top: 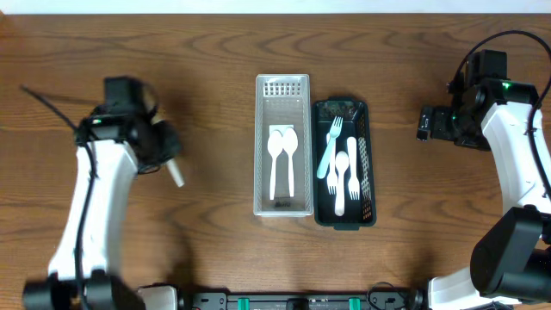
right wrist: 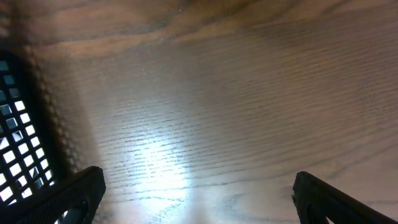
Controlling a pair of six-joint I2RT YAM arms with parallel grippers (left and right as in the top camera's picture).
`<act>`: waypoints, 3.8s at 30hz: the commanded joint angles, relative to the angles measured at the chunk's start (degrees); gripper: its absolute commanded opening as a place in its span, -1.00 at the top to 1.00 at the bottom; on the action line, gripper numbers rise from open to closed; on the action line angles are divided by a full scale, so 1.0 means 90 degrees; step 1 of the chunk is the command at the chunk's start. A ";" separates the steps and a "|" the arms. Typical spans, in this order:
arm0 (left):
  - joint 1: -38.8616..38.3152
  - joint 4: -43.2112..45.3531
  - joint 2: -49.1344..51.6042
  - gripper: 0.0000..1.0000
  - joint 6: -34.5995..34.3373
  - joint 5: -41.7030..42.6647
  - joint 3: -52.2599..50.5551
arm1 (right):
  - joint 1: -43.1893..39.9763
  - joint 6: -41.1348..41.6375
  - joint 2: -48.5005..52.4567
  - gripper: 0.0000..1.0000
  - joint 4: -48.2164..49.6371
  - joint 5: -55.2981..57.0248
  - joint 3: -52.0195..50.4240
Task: Pack container
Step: 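Carry the spoon right into the white basket and release it, then move the left gripper to the last white spoon and grasp it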
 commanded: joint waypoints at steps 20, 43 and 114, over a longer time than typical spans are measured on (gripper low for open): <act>-0.3929 0.0964 0.2101 0.88 0.0245 0.0056 0.1064 | -0.0032 -0.0075 -0.0036 -0.98 0.0012 -0.0005 -0.0002; -0.1105 -0.1569 -0.0204 -0.28 0.0612 -0.1338 0.2399 | -0.0032 -0.0078 -0.0036 -0.98 0.0000 -0.0005 -0.0002; 0.4029 0.1015 0.3480 0.88 0.1914 -0.0051 -0.0172 | -0.0034 -0.0129 -0.0036 -0.99 -0.0051 -0.0070 -0.0002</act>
